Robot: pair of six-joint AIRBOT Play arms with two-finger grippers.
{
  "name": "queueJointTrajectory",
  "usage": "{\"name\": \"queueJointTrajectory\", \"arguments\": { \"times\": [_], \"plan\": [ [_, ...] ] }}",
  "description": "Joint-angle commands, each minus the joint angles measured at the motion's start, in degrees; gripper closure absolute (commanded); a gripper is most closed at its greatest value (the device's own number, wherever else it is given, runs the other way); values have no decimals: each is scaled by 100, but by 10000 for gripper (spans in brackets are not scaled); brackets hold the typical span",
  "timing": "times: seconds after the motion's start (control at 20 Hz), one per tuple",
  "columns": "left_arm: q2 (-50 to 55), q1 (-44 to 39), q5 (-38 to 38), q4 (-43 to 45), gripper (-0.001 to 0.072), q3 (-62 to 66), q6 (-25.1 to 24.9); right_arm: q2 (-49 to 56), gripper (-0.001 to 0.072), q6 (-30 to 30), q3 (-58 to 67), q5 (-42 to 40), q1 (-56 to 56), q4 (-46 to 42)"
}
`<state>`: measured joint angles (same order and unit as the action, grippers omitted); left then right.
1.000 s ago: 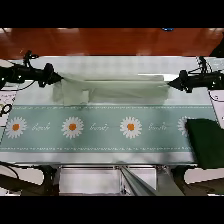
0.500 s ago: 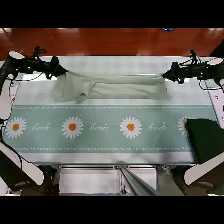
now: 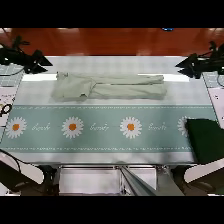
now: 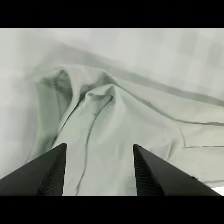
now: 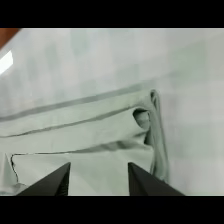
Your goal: Fold the shirts.
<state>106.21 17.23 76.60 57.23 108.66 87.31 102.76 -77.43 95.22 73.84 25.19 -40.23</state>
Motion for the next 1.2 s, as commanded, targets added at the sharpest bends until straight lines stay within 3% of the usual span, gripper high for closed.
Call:
{"name": "queueJointTrajectory", "arguments": {
  "times": [0.0, 0.15, 0.35, 0.6, 0.95, 1.0, 1.05, 1.1, 1.15],
  "plan": [
    [-1453, 50, -804, 942, 197, -975, -505, -957, 293, -50, -942, -669, 411, -573],
    [-2918, -382, -1493, 857, 197, -3128, -1003, -920, 292, -63, -1742, -1010, 404, -577],
    [-4124, -944, -2524, 570, 197, -5147, -946, -151, 291, -50, -1818, -929, 118, -234],
    [-4159, -1047, -2564, 448, 198, -5405, -754, 450, 291, -7, -1735, -898, -229, 356],
    [-4153, -1049, -2634, 271, 198, -5405, -754, 925, 307, -55, -1021, -942, -1128, 400],
    [-4153, -1049, -2653, 271, 199, -5405, -756, 957, 345, -142, -887, -957, -1228, 365],
    [-4153, -1049, -2677, 269, 200, -5405, -756, 955, 492, -131, -785, -975, -1307, 354],
    [-4153, -1049, -2706, 269, 203, -5403, -754, 951, 688, -50, -649, -909, -1353, 365],
    [-4155, -1049, -2712, 258, 274, -5403, -754, 927, 690, -46, -516, -739, -1351, 365]
  ]
}}
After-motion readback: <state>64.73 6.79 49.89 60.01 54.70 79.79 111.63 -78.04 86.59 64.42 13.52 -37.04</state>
